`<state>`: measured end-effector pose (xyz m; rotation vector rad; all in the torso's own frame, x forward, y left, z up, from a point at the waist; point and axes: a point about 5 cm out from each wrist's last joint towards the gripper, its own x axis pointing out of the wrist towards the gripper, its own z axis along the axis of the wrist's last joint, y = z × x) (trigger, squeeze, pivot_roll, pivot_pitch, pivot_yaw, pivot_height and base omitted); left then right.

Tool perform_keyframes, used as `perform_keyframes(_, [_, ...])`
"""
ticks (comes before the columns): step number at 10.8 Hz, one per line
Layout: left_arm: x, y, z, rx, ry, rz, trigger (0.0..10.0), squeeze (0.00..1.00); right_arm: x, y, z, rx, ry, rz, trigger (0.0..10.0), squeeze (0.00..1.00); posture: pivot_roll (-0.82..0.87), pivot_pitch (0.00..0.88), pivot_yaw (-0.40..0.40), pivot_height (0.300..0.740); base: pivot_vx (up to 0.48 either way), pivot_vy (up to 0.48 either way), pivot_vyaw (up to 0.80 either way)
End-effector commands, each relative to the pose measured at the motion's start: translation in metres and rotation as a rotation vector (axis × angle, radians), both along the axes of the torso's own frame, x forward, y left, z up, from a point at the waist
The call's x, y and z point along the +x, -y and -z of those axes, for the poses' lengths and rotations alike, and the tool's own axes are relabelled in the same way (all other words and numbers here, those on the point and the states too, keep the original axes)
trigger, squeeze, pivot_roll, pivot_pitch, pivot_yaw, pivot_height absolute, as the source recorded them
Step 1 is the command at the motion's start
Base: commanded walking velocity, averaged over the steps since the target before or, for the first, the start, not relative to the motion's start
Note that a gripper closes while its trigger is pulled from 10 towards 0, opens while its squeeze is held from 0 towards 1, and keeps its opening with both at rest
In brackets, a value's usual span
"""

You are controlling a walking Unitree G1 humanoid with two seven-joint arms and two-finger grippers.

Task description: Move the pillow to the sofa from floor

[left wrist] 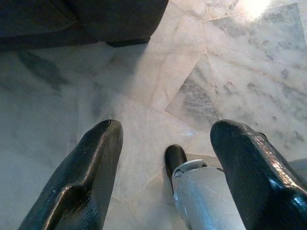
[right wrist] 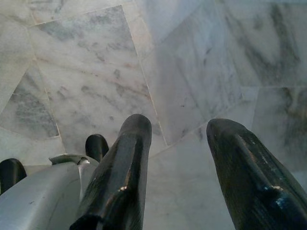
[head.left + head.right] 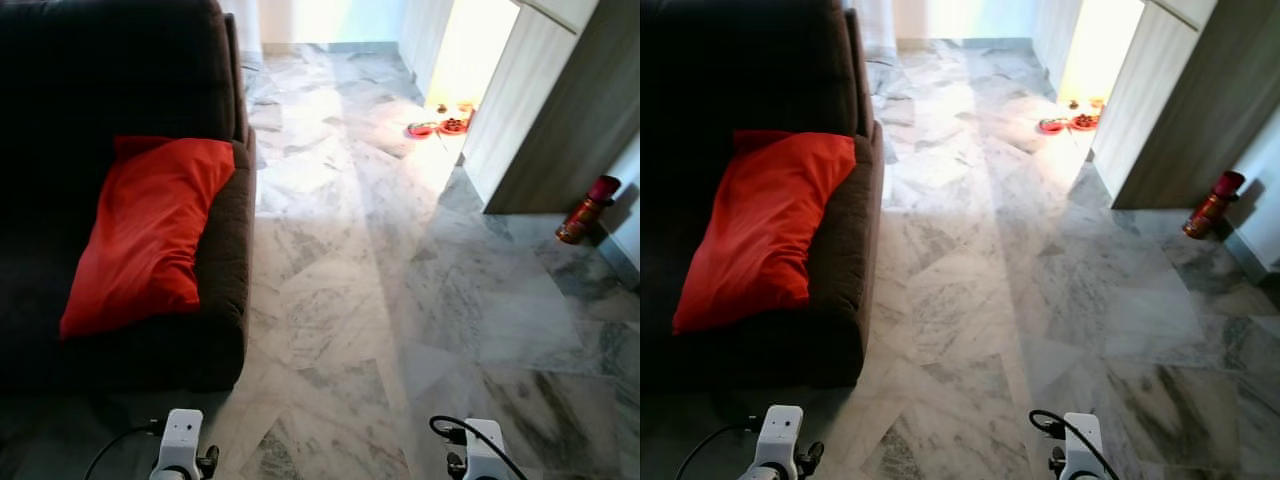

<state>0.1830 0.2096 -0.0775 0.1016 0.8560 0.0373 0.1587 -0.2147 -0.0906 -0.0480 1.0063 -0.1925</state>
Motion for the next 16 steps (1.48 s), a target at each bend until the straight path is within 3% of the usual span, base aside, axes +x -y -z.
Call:
perform_keyframes(1, [-0.003, -0.002, 0.001, -0.006, -0.017, -0.021, 10.0, 0.00, 0.004, -0.003, -0.001, -0.002, -0.006, -0.009, 10.0, 0.00, 0.00, 0.044, -0.049, 0.740, 0.000, 0.000, -0.69])
perform_keyframes(16, [-0.001, -0.002, 0.001, 0.010, -0.023, -0.014, 10.0, 0.00, 0.020, -0.013, -0.006, -0.003, 0.007, -0.020, 10.0, 0.00, 0.00, 0.040, -0.049, 0.740, 0.000, 0.000, -0.69])
